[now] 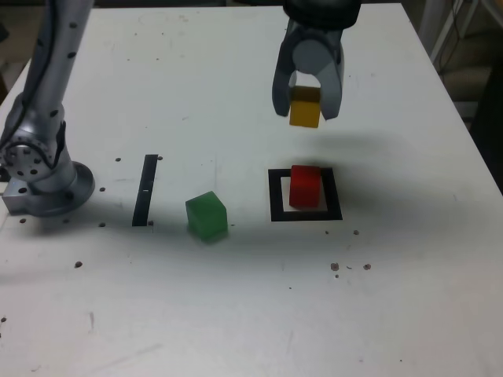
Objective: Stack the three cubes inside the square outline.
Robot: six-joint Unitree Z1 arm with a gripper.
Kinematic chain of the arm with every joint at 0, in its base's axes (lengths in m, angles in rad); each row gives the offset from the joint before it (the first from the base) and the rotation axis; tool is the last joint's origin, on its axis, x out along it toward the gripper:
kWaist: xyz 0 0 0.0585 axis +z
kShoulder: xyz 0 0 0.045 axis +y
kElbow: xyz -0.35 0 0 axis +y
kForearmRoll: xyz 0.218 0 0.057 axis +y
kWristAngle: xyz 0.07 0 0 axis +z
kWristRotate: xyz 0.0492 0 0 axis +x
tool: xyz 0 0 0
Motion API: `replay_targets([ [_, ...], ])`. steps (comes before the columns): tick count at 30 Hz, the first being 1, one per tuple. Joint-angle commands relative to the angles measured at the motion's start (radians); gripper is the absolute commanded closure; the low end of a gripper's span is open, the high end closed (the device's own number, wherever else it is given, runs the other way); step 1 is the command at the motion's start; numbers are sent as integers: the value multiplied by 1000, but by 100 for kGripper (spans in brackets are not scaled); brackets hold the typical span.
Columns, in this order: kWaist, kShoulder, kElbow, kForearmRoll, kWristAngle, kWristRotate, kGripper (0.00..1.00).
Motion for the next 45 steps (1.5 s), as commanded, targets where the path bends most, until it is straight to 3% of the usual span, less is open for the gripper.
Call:
replay_targets([
  [1,-16,-29,30,-20,-6,-24,69],
  [17,-140,-45,136,-91,-15,-192,69],
  [38,-173,23,148,-142,-22,-216,69],
  [40,-173,24,149,-146,-19,-215,62],
  [45,-173,21,157,-151,-7,-213,13],
])
